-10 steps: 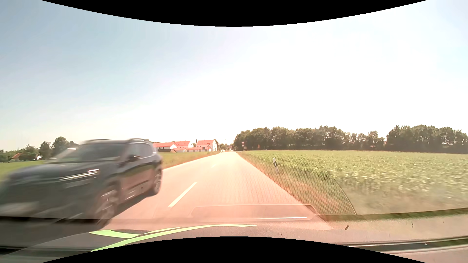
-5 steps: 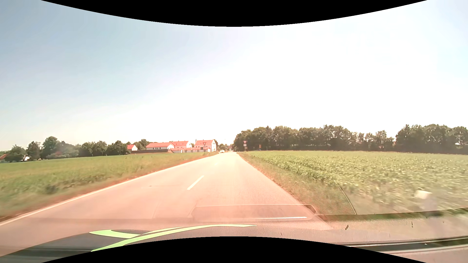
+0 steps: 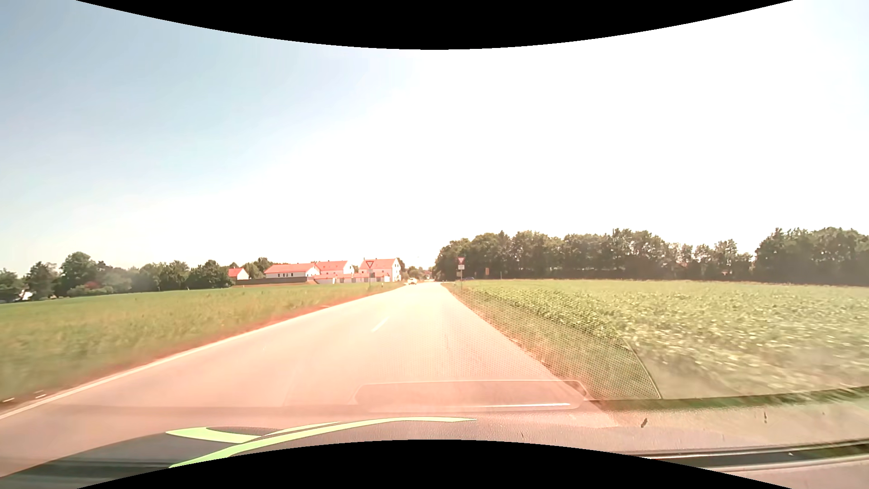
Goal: Follow the waypoints while adhering to traffic rules and regulations
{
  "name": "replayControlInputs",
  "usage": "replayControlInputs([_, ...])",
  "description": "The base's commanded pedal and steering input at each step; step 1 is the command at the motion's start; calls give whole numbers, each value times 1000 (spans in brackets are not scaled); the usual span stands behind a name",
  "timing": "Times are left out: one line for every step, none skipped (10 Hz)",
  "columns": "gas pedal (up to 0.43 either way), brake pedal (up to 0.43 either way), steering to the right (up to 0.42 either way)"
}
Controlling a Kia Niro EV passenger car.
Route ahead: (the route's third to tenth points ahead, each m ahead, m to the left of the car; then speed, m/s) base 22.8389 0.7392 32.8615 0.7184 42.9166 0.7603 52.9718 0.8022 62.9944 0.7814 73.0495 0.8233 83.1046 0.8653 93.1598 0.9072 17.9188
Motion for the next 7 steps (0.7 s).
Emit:
replayControlInputs([20,0,-3])
replayControlInputs([20,0,-2])
replayControlInputs([20,0,-2])
replayControlInputs([20,0,-1])
replayControlInputs([20,0,-1])
replayControlInputs([0,0,0])
replayControlInputs([0,0,0])
